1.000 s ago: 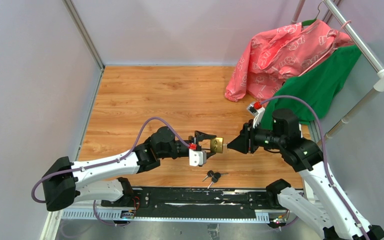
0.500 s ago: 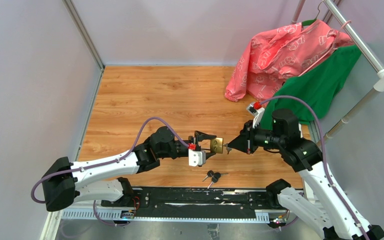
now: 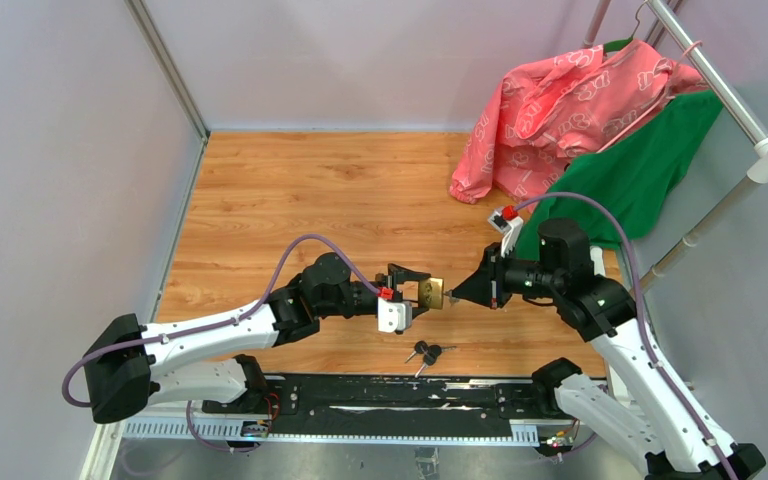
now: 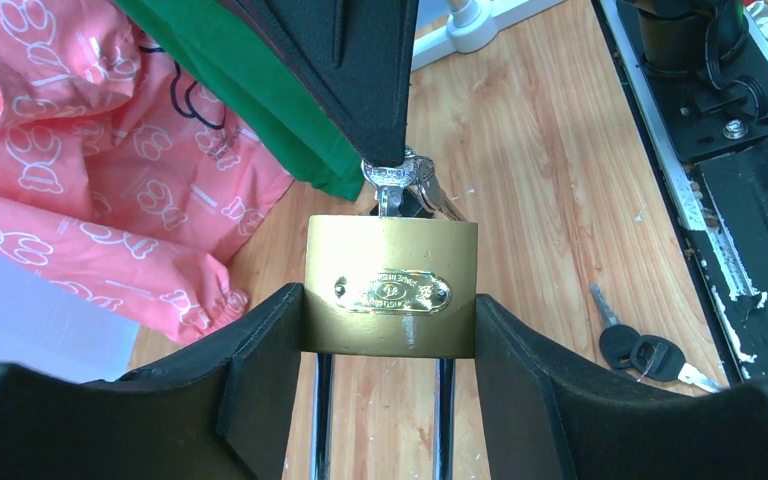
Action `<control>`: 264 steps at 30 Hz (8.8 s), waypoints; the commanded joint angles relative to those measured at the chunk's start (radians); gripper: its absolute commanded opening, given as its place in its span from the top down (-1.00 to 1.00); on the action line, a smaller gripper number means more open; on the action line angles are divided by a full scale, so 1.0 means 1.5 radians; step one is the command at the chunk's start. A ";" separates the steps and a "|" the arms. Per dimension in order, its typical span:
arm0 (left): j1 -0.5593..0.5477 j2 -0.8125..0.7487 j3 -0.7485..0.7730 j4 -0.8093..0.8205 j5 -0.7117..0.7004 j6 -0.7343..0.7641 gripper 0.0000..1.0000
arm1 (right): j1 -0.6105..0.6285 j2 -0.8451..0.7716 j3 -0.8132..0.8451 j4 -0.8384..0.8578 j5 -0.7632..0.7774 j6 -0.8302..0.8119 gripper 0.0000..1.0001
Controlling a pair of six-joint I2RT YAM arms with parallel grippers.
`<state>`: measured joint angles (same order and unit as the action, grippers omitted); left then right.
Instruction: Unlock with the key
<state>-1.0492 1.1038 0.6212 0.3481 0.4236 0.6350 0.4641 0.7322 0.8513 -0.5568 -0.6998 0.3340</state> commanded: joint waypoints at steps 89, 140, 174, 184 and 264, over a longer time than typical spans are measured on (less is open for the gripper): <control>-0.004 -0.015 0.018 0.046 -0.012 0.053 1.00 | -0.005 0.072 0.003 -0.022 -0.053 -0.050 1.00; -0.011 0.011 0.044 0.085 -0.108 0.147 1.00 | -0.006 0.154 0.029 0.041 -0.074 0.136 1.00; -0.047 0.045 0.045 0.236 -0.279 0.286 1.00 | -0.006 0.200 -0.018 0.119 0.047 0.515 1.00; -0.048 0.042 0.042 0.226 -0.280 0.284 1.00 | -0.007 0.181 -0.009 0.118 0.071 0.464 1.00; 0.016 -0.086 -0.046 0.075 -0.094 0.030 -0.75 | 0.083 0.104 0.135 0.091 0.159 -0.146 1.00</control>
<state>-1.0298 1.0077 0.5468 0.4686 0.1699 0.6987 0.5827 0.9371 1.0004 -0.4408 -0.4419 0.1585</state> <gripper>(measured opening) 0.877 0.220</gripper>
